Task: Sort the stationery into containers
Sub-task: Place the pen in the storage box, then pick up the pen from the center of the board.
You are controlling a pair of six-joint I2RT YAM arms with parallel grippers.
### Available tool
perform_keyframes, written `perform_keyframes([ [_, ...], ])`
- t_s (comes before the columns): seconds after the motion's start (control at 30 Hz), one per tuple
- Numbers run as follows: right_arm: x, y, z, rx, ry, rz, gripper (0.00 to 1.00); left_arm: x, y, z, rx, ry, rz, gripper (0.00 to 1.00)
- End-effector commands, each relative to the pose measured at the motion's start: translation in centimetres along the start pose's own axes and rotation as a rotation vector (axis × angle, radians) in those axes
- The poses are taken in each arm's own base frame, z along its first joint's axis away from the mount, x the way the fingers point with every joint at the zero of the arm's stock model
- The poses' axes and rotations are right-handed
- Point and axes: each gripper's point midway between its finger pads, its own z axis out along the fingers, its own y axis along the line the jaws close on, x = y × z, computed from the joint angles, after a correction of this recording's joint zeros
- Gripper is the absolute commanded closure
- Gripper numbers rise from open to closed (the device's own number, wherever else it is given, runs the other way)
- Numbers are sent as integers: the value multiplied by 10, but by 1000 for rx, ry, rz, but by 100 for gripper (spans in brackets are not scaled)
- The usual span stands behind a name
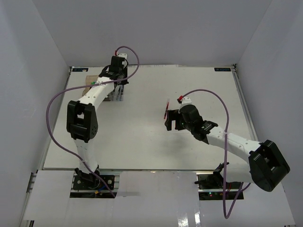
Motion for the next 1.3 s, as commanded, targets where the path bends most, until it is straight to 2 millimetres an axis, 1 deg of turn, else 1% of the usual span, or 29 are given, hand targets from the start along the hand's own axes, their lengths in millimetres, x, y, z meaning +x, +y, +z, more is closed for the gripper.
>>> perform_keyframes([
  [0.0,-4,-7,2,38,-5,-33,4,-21,36,3,-92,5,110,84],
  [0.03,-3,-9,3,45,-3,-36,4,-12,42,17,-103,37,118,83],
  [0.1,-1,-13,6,62,2,-48,4,-11,55,29,-125,52,111,80],
  [0.13,0,-13,7,67,5,-52,4,-9,56,39,-126,62,110,79],
  [0.23,2,-16,11,84,15,-61,4,-8,67,51,-145,71,97,74],
  [0.3,2,-19,15,99,21,-66,3,-2,75,59,-153,89,91,69],
  [0.33,1,-18,16,101,21,-69,3,-1,75,61,-145,91,88,63],
  [0.4,4,-22,22,122,34,-72,2,-1,75,61,-139,91,84,55],
  [0.43,-2,-21,24,127,26,-71,2,-2,74,59,-133,90,82,48],
  [0.5,1,-23,34,150,48,-78,0,-13,68,47,-107,69,66,41],
  [0.53,-9,-20,38,154,35,-78,0,-16,67,39,-96,68,54,37],
  [0.57,-6,-22,46,168,51,-80,0,-20,63,31,-77,58,40,30],
  [0.6,-3,-29,48,210,74,-83,4,-39,60,8,-63,8,10,26],
  [0.63,-5,-29,55,233,89,-76,5,-47,57,-4,-47,-14,-4,22],
  [0.67,-5,-32,59,255,95,-69,6,-46,54,-14,-25,-19,-17,14],
  [0.7,-6,-35,62,281,96,-66,7,-64,52,-42,-11,-76,-52,10],
  [0.77,-6,-35,74,301,110,-58,11,-71,49,-67,9,-111,-88,2],
  [0.8,-6,-35,79,310,113,-53,12,-68,47,-89,29,-126,-104,2],
  [0.83,0,-37,85,323,134,-55,13,-66,45,-98,45,-139,-136,2],
  [0.87,-5,-35,89,325,128,-44,17,-63,42,-108,63,-149,-148,2],
  [0.9,-5,-38,92,342,125,-38,18,-39,40,-107,82,-106,-157,2],
  [0.93,-1,-41,96,361,137,-39,20,-44,38,-130,101,-153,-195,2],
  [0.97,-6,-41,99,373,122,-31,23,-37,34,-137,130,-153,-208,2],
  [1.0,-5,-41,102,374,124,-33,25,-9,29,-135,155,-101,-215,2],
  [1.03,-1,-42,107,381,136,-36,27,-10,28,-152,173,-139,-244,2],
  [1.1,-5,-41,112,384,126,-32,30,7,24,-160,204,-128,-256,2],
  [1.13,-1,-42,115,388,135,-32,32,29,20,-157,223,-91,-262,2],
  [1.17,0,-44,117,397,135,-31,37,31,18,-168,243,-108,-272,2],
  [1.27,6,-45,122,400,143,-21,44,62,11,-175,289,-69,-289,2],
])
